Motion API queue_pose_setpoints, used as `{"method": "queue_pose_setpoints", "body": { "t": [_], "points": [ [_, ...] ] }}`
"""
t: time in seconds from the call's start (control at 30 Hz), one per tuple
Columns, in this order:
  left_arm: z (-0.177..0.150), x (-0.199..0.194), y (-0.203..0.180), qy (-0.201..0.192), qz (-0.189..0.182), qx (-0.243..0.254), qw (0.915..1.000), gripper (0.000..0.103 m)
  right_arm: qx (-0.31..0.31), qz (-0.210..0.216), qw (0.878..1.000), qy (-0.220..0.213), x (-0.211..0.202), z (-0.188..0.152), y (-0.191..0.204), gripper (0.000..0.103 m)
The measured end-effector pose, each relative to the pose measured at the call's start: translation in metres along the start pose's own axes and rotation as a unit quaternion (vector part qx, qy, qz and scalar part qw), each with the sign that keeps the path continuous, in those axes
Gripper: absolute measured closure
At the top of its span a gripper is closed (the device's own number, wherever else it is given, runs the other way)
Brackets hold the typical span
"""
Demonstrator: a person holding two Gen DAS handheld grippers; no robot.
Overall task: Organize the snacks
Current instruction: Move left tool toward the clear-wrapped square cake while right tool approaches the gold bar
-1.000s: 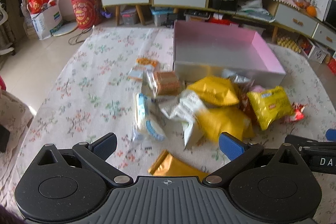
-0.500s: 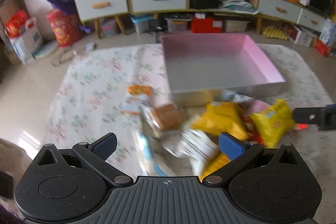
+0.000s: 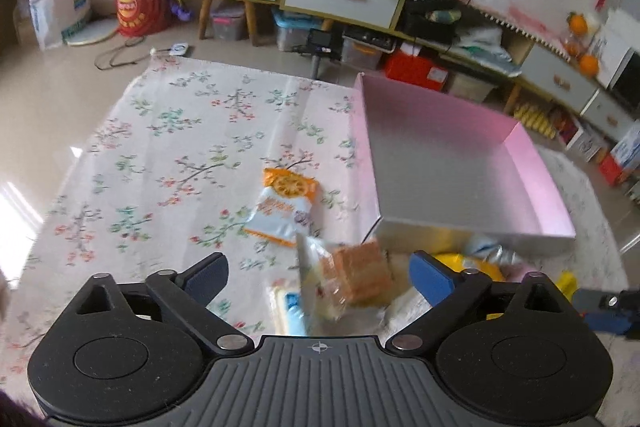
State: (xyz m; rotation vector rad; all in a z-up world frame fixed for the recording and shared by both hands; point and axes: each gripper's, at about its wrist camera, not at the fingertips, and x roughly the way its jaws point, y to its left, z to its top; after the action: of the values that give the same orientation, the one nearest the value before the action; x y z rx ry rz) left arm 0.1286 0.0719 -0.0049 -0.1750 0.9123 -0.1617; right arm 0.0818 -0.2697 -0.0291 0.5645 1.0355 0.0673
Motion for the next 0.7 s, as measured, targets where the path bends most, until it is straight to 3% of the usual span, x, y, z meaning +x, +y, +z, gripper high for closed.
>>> {"method": "queue_pose_setpoints", "body": {
  "t": [0.07,0.2,0.33,0.5,0.7],
  "points": [
    [0.001,0.006,0.0,0.003,-0.011,-0.003,0.9999,0.015,0.007,0.003,1.0,0.003,0.004,0.001,-0.001,0.036],
    [0.006,0.018,0.0,0.008,-0.036,0.011,0.9992,0.038,0.021,0.004,1.0,0.014,0.011,0.001,-0.006,0.042],
    [0.009,0.022,-0.007,0.012,-0.066,0.069,0.9954,0.038,0.012,0.005,1.0,0.016,0.014,0.003,-0.008,0.044],
    [0.003,0.021,-0.02,0.022,-0.084,0.156,0.9839,0.038,0.008,0.002,1.0,0.02,0.011,0.005,-0.008,0.044],
    [-0.01,0.024,-0.023,0.045,-0.072,0.213,0.9733,0.042,0.006,-0.023,1.0,0.016,-0.001,0.005,-0.015,0.044]
  ]
}}
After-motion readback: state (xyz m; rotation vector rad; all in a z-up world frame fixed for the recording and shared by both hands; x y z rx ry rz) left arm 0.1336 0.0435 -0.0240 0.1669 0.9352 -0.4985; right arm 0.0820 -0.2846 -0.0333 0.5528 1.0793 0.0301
